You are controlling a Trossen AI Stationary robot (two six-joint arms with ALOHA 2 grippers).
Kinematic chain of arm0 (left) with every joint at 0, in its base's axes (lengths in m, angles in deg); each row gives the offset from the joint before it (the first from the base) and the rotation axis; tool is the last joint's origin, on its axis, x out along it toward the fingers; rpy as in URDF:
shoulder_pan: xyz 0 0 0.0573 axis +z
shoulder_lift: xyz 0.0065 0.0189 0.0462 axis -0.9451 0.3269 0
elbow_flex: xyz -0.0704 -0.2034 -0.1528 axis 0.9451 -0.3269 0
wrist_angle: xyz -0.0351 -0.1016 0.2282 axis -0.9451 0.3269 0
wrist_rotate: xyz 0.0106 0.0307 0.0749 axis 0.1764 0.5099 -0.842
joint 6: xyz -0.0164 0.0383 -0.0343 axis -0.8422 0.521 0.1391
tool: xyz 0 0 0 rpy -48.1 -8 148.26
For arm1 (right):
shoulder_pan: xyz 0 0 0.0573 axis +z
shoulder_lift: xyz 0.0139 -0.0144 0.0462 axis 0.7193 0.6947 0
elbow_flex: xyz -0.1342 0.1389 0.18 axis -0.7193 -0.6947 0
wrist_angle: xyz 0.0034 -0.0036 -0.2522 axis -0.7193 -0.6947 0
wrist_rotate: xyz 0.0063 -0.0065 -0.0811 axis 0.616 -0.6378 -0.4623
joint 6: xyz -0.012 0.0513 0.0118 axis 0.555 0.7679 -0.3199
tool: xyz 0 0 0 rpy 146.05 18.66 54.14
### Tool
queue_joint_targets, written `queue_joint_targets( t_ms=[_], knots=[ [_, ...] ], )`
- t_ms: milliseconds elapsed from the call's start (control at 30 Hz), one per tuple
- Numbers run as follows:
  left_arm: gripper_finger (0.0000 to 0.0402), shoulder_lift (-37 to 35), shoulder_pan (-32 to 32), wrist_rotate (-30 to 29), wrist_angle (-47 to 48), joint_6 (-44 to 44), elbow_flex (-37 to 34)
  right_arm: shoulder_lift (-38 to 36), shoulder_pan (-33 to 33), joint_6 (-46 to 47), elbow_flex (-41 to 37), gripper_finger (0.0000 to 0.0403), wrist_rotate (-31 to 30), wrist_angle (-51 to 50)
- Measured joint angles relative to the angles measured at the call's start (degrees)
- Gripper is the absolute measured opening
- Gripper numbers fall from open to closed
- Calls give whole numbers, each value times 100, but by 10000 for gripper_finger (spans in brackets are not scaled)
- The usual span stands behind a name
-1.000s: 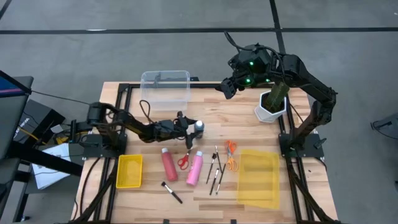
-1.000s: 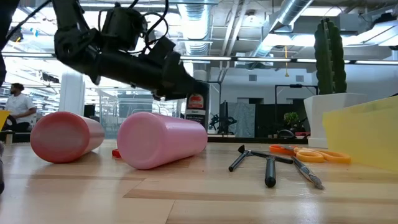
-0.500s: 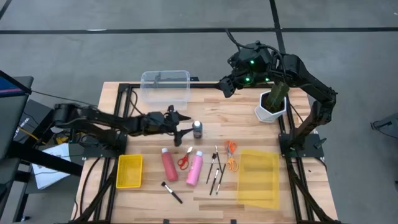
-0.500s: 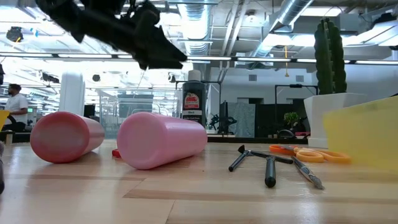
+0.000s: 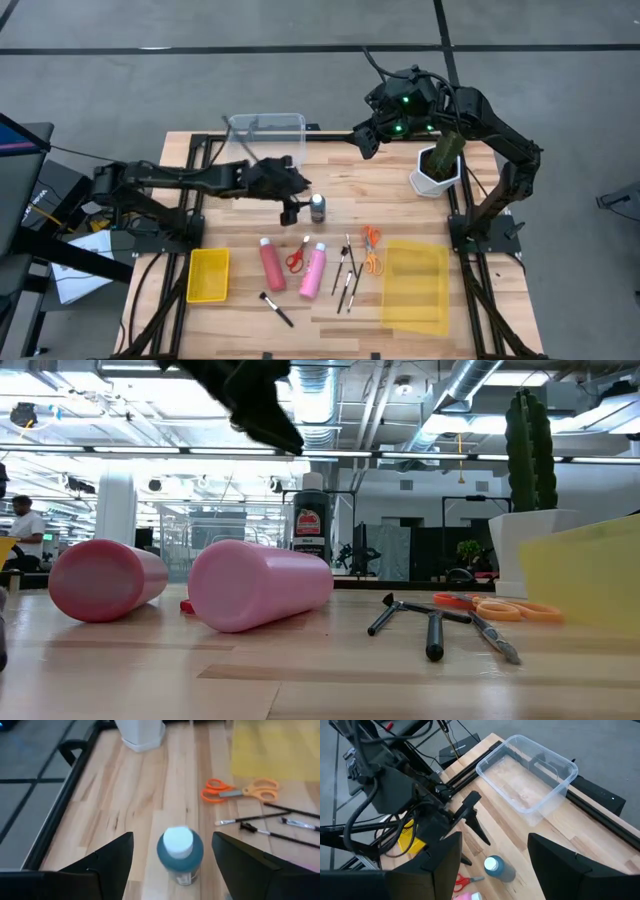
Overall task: Pick & Place Paint Supplies
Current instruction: Put the black paint bottle into the transparent bin
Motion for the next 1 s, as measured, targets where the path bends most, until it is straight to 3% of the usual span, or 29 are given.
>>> queue_joint_targets(
  t_ms=[167,267,767,1000],
  knots=[
    [266,592,108,261,1161,124,993,0,-74,-17,0,223,0,-19],
    [266,890,156,276,1456,141,1235,0,-98,-66,0,223,-7,-45],
    [247,1489,155,382,1250,124,1274,0,-127,-273,0,223,9,-112],
    [206,1480,191,383,1259,-53,1274,0,-146,-294,0,223,19,-136]
  ],
)
